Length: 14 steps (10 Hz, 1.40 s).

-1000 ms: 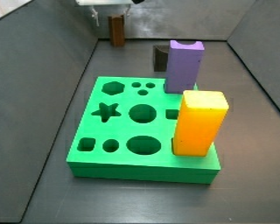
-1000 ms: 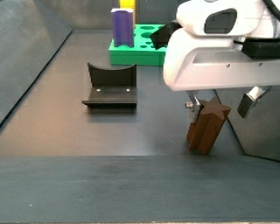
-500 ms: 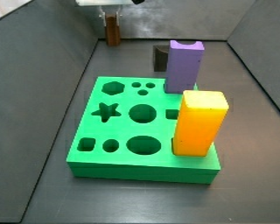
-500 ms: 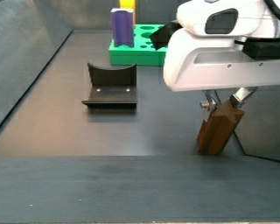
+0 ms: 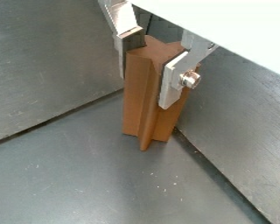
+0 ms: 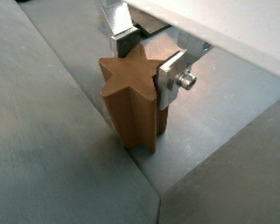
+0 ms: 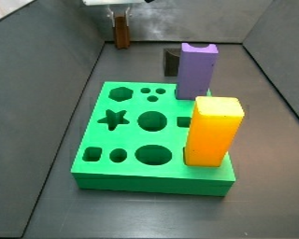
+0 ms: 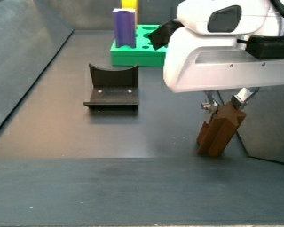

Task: Pick up the star object. Move up. Move to above the board. Insert the star object.
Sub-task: Pick up the star object, then move up, then move to above the board.

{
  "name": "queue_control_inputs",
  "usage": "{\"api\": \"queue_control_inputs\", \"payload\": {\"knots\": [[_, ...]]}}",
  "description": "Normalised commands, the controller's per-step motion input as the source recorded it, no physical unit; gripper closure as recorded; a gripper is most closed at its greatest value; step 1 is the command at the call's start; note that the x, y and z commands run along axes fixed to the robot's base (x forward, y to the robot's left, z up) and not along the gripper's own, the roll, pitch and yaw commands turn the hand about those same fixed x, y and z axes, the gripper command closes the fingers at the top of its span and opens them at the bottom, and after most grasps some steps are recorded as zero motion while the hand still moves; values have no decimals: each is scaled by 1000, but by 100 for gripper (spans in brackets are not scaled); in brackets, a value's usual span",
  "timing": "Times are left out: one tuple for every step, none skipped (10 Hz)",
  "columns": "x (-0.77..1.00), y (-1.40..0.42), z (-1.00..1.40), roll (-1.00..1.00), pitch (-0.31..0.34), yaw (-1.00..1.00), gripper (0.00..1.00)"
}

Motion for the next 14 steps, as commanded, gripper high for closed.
{"api": "queue_control_inputs", "payload": {"knots": [[0, 0, 0, 0, 0, 0, 100], [0, 0, 0, 0, 0, 0, 100], [0, 0, 833, 0, 0, 0, 100], [-39, -15, 795, -6, 22, -34, 100], [-52, -12, 687, 15, 41, -41, 100], [-49, -15, 603, 33, 47, -41, 100], [-42, -10, 423, 66, 60, -30, 100], [-38, -6, 244, 92, 72, -15, 100], [267, -112, 1000, 259, 294, 155, 100], [282, -115, 1000, 264, 292, 163, 100], [250, -103, 1000, 219, 287, 133, 100], [225, -96, 1000, 184, 245, 114, 100], [170, -82, 1000, 126, 152, 83, 100], [142, -77, 1000, 108, 105, 71, 100]]}}
